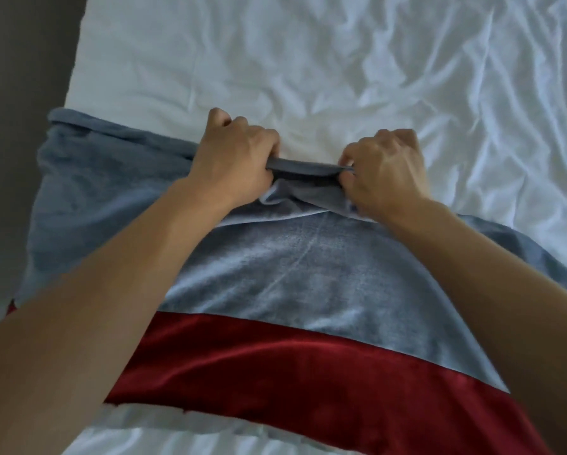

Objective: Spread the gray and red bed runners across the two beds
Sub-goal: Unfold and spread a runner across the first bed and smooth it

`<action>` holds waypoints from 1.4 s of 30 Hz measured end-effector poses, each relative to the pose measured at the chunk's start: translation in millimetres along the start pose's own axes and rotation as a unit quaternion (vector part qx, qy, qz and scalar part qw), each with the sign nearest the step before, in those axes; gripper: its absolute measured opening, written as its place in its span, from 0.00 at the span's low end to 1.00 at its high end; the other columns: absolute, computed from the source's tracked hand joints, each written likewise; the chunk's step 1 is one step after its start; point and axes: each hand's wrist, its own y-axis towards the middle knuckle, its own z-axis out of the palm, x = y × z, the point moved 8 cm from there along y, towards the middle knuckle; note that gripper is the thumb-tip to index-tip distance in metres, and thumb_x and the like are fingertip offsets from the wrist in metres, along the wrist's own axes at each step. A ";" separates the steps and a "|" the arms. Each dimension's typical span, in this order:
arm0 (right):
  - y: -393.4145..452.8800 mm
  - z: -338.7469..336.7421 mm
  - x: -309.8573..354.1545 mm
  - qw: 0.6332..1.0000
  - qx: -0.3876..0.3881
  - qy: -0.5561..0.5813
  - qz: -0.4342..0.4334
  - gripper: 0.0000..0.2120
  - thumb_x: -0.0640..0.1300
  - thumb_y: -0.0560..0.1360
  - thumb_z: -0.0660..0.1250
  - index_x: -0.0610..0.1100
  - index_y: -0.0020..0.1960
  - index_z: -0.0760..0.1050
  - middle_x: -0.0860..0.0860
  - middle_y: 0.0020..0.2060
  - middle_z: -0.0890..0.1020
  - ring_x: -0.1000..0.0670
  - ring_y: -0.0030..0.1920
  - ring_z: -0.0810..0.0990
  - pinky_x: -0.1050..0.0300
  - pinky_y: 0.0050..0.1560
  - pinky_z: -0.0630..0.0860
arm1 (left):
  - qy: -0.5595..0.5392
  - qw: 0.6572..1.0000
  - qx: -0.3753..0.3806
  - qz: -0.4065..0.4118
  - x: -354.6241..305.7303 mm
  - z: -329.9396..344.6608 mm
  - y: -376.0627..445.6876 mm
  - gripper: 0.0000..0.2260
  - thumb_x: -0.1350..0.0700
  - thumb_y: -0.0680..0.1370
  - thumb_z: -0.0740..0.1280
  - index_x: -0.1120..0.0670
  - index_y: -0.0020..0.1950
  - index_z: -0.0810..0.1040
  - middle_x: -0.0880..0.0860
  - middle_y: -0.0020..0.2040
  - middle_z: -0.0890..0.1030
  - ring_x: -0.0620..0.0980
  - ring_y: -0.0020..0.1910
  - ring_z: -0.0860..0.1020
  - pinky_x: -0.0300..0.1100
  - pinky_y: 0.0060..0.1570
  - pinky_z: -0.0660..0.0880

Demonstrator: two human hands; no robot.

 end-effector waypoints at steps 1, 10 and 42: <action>0.1 -0.3 -5.8 1.000 0.004 -0.010 0.017 0.08 0.42 0.75 0.66 0.46 0.49 0.84 0.46 0.41 0.85 0.43 0.50 0.78 0.47 0.65 0.65 | 0.006 1.000 0.001 -0.007 11.2 -2.4 -3.1 0.04 0.57 0.73 0.67 0.50 0.45 0.78 0.48 0.40 0.81 0.53 0.43 0.74 0.51 0.55 0.62; 29.1 2.6 50.9 0.997 -0.032 0.000 -0.070 0.10 0.36 0.75 0.62 0.43 0.51 0.81 0.45 0.44 0.82 0.41 0.48 0.77 0.46 0.57 0.67 | 0.052 0.998 -0.013 -0.025 69.2 -25.9 -5.0 0.05 0.60 0.71 0.69 0.51 0.44 0.78 0.50 0.41 0.82 0.55 0.41 0.77 0.51 0.58 0.62; -196.6 -1.8 -340.0 0.979 0.139 0.022 0.146 0.11 0.45 0.78 0.63 0.56 0.51 0.83 0.51 0.49 0.85 0.47 0.51 0.79 0.51 0.62 0.66 | -0.065 0.971 0.169 0.158 -380.1 89.4 70.3 0.08 0.44 0.77 0.65 0.46 0.44 0.78 0.43 0.41 0.80 0.47 0.44 0.76 0.45 0.58 0.62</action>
